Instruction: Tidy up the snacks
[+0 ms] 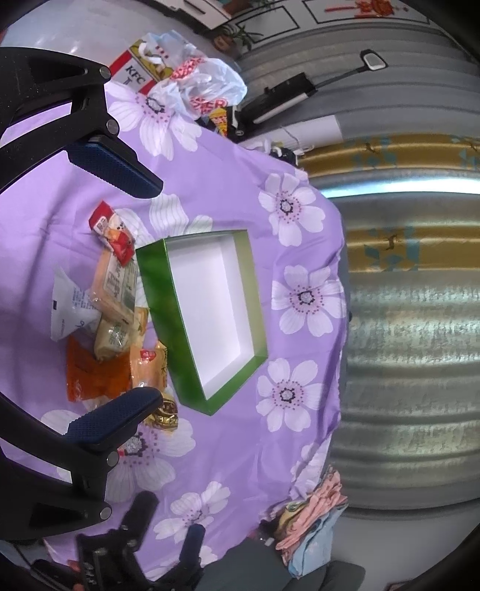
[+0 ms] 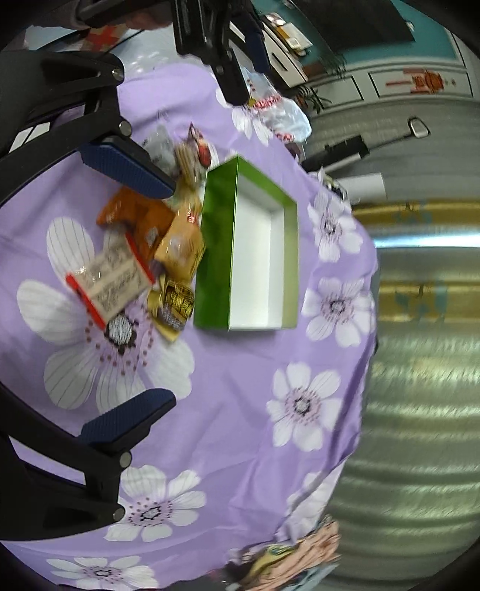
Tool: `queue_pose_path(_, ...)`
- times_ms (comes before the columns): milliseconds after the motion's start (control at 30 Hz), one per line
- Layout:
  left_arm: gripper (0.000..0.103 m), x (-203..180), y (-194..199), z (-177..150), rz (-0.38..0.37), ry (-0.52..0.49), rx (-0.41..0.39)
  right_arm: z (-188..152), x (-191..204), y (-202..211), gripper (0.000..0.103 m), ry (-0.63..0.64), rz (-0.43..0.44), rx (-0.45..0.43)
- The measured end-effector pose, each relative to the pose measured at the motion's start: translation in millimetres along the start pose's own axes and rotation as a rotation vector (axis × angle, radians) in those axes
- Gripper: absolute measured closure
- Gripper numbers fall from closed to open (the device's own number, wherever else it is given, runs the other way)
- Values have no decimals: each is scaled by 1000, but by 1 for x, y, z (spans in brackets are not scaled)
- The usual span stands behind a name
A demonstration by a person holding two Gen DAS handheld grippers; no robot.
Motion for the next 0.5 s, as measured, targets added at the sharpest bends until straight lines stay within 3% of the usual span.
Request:
queue_pose_path(233, 2, 3, 8, -2, -6, -2, -16, 7, 35, 15, 0, 31, 28, -27)
queue_pose_path(500, 1, 0, 11, -4, -17, -5, -19, 6, 48, 21, 0, 30, 37, -28)
Point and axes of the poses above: each gripper's, at about its wrist camera, not at the fingertips, and y roughly against the way its jaws point, x to its left, z to its top, the point moved 10 cm from there along -y, roughly the way its jaws point, and after that the axes turned 2 degrees about y, right-handed, at the moved point
